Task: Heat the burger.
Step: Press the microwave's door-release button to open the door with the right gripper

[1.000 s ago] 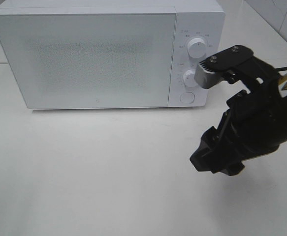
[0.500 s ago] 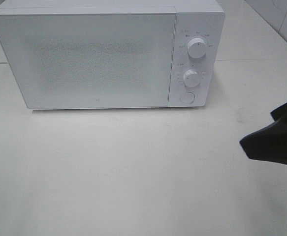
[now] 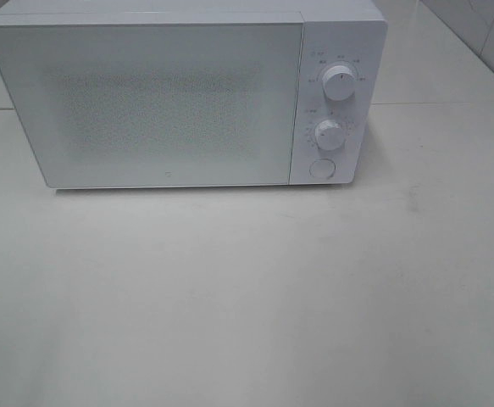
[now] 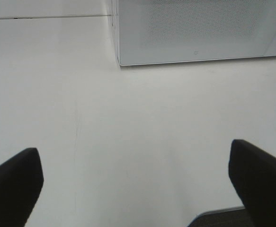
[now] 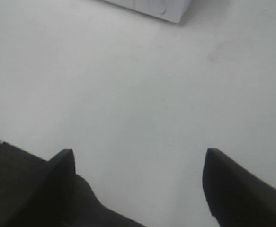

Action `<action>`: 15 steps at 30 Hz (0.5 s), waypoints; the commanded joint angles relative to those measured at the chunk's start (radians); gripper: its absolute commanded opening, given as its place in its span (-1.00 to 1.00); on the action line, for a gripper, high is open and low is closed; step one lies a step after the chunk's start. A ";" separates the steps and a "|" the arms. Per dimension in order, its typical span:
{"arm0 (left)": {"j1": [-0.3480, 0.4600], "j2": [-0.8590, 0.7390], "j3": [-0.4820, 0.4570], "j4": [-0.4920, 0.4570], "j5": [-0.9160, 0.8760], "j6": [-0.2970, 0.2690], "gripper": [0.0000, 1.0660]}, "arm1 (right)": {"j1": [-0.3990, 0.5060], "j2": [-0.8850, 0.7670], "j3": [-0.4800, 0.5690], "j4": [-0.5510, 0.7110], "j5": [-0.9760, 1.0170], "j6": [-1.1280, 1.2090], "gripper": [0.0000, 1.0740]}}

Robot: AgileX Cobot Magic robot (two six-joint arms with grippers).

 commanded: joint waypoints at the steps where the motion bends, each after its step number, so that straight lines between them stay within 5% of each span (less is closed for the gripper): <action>1: 0.000 -0.017 0.000 -0.003 -0.013 -0.004 0.88 | -0.061 -0.054 0.004 -0.004 0.013 -0.001 0.37; 8: 0.000 -0.017 0.000 -0.003 -0.013 -0.004 0.88 | -0.201 -0.264 0.120 -0.003 0.014 0.000 0.37; 15: 0.000 -0.017 0.000 -0.003 -0.013 -0.004 0.88 | -0.248 -0.416 0.205 -0.004 -0.016 0.000 0.37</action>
